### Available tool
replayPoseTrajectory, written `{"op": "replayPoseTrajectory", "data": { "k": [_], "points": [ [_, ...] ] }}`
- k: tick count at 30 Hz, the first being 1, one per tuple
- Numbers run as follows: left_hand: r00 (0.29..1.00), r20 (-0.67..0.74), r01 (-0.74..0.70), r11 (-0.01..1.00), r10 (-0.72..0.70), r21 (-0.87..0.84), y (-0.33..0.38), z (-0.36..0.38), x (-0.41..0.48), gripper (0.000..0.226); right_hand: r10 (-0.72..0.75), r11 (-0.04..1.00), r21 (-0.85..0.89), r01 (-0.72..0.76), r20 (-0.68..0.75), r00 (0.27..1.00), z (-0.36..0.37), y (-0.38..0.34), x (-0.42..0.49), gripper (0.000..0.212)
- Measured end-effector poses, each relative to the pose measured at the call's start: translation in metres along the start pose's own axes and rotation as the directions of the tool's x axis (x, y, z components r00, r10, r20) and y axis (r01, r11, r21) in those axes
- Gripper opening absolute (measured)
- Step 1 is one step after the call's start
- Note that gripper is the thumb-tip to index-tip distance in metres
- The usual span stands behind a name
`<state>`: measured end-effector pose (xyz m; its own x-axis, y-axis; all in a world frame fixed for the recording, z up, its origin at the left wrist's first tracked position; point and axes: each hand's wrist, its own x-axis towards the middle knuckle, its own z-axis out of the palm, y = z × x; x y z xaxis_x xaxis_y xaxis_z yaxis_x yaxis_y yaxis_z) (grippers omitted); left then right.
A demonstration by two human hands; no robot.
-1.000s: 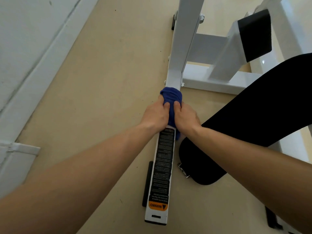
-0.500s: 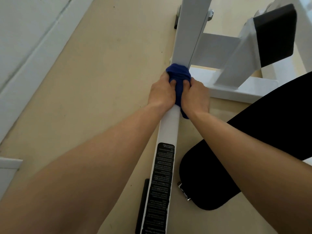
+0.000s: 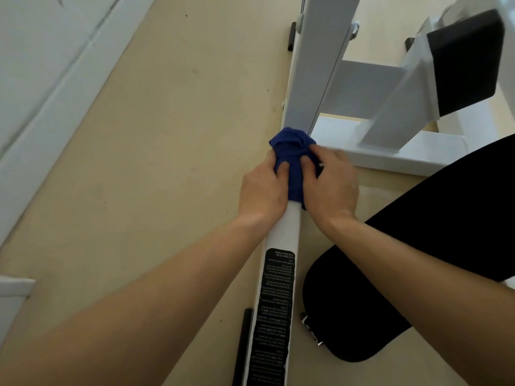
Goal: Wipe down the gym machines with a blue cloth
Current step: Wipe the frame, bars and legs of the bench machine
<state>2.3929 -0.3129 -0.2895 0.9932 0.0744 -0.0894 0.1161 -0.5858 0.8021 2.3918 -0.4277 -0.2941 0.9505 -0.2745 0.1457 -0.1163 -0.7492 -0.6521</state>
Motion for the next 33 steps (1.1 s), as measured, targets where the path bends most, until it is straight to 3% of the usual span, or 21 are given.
{"op": "replayPoseTrajectory", "data": {
  "k": [4, 9, 13, 19, 21, 23, 25, 27, 30, 33],
  "points": [
    [0.999, 0.036, 0.008, 1.000, -0.007, -0.025, 0.003, -0.002, 0.007, 0.025, -0.028, 0.999, 0.049, 0.022, 0.140, 0.990, -0.001, -0.002, -0.016, 0.048],
    [0.996, 0.056, 0.067, 0.998, -0.067, 0.002, 0.021, 0.003, 0.051, 0.028, 0.019, 0.999, -0.028, -0.015, 0.147, 0.989, 0.002, -0.004, 0.019, 0.028],
    [0.993, 0.091, 0.079, 0.997, -0.077, -0.015, 0.019, -0.005, 0.050, 0.026, 0.025, 1.000, -0.022, -0.022, 0.153, 0.988, -0.004, -0.003, 0.025, 0.029],
    [0.995, 0.093, 0.022, 0.999, -0.026, 0.046, 0.004, -0.013, 0.000, 0.026, 0.092, 0.986, 0.110, -0.125, 0.266, 0.960, -0.021, 0.003, -0.011, 0.026],
    [0.993, 0.106, 0.055, 0.998, -0.057, 0.025, 0.001, -0.021, -0.012, 0.025, 0.151, 0.958, 0.180, -0.221, 0.340, 0.928, -0.030, 0.002, -0.012, 0.040],
    [0.985, 0.120, 0.125, 0.992, -0.123, -0.007, 0.001, -0.032, -0.015, 0.041, 0.154, 0.949, 0.190, -0.252, 0.419, 0.895, -0.040, 0.001, -0.005, 0.060],
    [0.977, 0.162, 0.145, 0.989, -0.136, -0.042, 0.005, -0.042, -0.014, 0.062, 0.094, 0.961, 0.188, -0.204, 0.472, 0.877, -0.048, -0.002, 0.000, 0.049],
    [0.969, 0.219, 0.124, 0.992, -0.114, -0.033, 0.009, -0.047, -0.016, 0.067, 0.063, 0.969, 0.181, -0.166, 0.471, 0.880, -0.052, -0.004, -0.002, 0.028],
    [0.979, 0.196, 0.018, 0.988, -0.049, 0.155, 0.008, -0.051, -0.017, 0.038, 0.019, 0.989, 0.121, -0.087, 0.481, 0.877, -0.056, -0.010, -0.007, 0.022],
    [0.984, 0.175, -0.048, 0.978, 0.011, 0.205, 0.011, -0.065, -0.017, 0.017, -0.005, 0.990, 0.120, -0.072, 0.545, 0.839, -0.070, -0.018, -0.006, 0.022]
  ]
}}
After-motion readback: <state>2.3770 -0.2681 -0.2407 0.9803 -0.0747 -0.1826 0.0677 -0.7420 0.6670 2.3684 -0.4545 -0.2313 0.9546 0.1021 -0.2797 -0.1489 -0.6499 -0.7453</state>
